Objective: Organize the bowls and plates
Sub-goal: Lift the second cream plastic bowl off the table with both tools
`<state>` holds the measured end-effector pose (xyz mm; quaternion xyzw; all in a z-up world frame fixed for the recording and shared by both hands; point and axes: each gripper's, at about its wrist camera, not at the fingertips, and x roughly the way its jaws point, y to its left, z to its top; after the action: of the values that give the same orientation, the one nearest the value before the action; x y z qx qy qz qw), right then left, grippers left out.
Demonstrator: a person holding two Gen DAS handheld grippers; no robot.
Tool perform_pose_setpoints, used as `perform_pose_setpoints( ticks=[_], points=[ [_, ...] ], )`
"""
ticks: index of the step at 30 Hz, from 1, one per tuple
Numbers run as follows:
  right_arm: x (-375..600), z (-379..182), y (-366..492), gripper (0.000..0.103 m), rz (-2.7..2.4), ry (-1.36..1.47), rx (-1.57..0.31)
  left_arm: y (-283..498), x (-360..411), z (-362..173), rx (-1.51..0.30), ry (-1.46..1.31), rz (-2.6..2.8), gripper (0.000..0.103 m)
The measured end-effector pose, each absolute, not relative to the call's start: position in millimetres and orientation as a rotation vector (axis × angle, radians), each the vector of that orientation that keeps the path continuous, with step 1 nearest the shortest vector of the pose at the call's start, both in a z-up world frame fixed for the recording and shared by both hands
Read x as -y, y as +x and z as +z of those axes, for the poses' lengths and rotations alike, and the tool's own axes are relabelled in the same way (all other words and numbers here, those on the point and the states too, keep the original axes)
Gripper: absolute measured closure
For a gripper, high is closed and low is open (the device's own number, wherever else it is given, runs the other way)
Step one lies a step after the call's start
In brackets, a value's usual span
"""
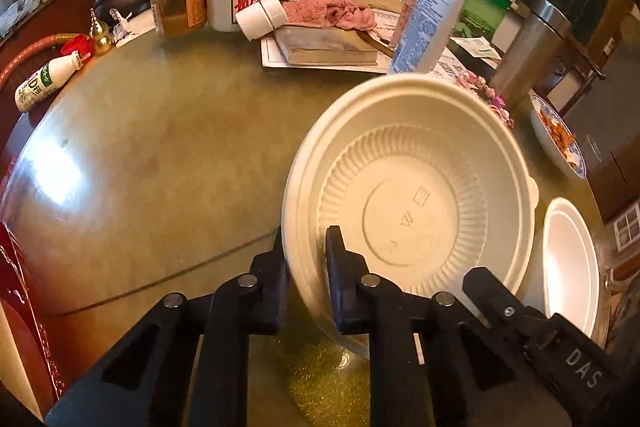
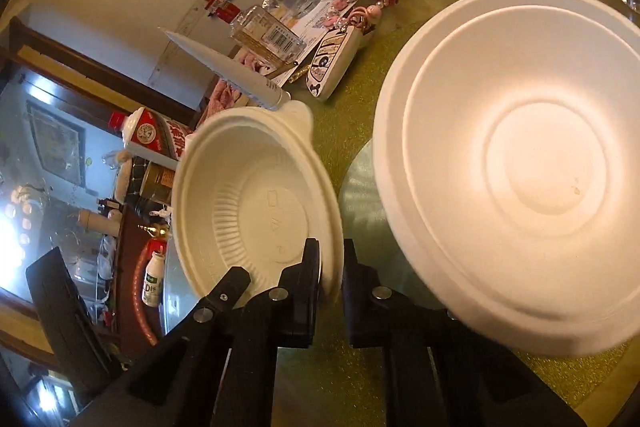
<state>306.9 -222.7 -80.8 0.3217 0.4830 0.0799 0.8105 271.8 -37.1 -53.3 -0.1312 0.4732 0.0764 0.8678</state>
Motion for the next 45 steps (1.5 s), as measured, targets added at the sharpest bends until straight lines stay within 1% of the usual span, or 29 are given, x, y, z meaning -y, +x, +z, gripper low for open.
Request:
perform_pose_setpoints(
  ticks=[9,18,27,45],
  points=[
    [225,-62,259,0.093,0.198,0.609,-0.973,217,44,-36,-0.907,-0.253,0.117,0.088],
    [228,-50,206,0.092,0.206,0.536,-0.925,171,53,-35,-0.855,-0.222,0.104,0.088],
    [228,-55,200,0.092,0.211,0.521,-0.913,168,54,-42,-0.834,-0.212,0.095,0.088],
    [224,-64,204,0.091,0.203,0.495,-0.930,168,51,-50,-0.854,-0.220,0.060,0.088]
  ],
)
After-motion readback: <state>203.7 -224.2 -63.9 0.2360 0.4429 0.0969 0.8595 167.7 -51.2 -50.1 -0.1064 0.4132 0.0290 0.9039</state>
